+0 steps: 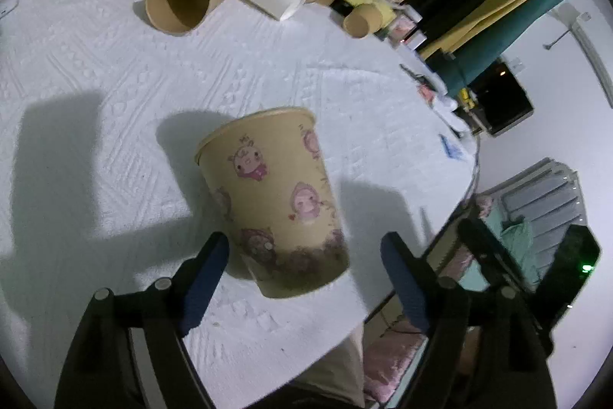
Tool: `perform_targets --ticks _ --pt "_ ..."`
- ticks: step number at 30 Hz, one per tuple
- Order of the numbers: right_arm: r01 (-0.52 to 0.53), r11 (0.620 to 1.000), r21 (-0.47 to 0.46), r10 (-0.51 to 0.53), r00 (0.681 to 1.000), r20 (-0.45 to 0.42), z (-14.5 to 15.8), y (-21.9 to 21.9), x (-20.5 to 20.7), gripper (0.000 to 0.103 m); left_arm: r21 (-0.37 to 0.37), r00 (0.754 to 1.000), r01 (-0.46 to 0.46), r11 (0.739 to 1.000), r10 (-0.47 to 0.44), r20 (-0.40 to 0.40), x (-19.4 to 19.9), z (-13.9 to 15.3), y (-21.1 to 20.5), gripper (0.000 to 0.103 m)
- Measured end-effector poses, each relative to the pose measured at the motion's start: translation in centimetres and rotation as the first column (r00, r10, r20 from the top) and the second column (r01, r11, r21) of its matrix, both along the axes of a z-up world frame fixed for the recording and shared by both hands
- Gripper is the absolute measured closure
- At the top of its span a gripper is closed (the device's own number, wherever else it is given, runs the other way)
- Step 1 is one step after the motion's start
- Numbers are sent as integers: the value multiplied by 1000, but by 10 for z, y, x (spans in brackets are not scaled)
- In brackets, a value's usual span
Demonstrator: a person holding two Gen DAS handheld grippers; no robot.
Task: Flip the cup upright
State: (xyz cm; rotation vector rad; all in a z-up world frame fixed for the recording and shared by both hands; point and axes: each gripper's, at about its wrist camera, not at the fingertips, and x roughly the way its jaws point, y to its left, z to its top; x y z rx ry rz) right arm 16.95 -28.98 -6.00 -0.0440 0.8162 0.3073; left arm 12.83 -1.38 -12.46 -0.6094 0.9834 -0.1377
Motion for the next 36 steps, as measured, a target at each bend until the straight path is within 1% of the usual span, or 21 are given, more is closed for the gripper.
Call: perform_targets --ticks 3,5,6,8,10,13,15,19,21,24,26,28,29,32,36 --pt "-31 999 -11 31 999 -12 0 5 3 24 -18 999 -6 1000 7 38 -14 12 9 20" --pt "-64 998 -16 64 998 -24 0 11 7 24 -11 998 -19 1000 20 64 -25 18 17 20" --pt "-86 996 -10 85 996 -33 1 15 9 24 -1 997 -31 1000 31 77 -32 22 22 20" --pt "-150 988 39 152 986 -74 3 25 16 24 26 993 -64 998 61 100 -47 25 35 20" --pt "-229 970 80 237 965 -113 7 42 23 24 51 990 -85 995 78 113 -55 24 44 20" --pt "-334 940 72 341 930 -137 15 74 31 24 89 987 -129 988 120 103 -66 15 61 20" --pt "-387 919 73 394 905 -163 18 96 37 24 102 985 -150 983 139 106 -72 12 69 20" --pt "-456 884 103 467 846 -257 13 138 50 24 183 974 -201 962 177 140 -84 12 83 20" --pt "-466 877 117 478 823 -308 6 157 56 24 208 971 -214 954 184 155 -87 12 89 20" --pt "-474 872 119 483 796 -365 -5 177 63 24 205 967 -226 952 195 164 -93 10 100 20" --pt "-482 868 121 486 772 -410 -13 187 67 24 217 964 -234 948 198 175 -97 10 107 20" --pt "-488 863 127 488 744 -455 -20 197 71 24 219 965 -230 948 193 178 -99 9 111 20" --pt "-491 861 130 490 735 -470 -24 201 72 24 210 967 -219 953 184 175 -98 8 114 20" --pt "-503 857 116 488 718 -497 -30 212 72 24 186 970 -201 962 170 173 -100 6 116 20" --pt "-513 853 95 480 702 -526 -39 221 73 24 195 974 -177 965 144 174 -99 5 115 20"
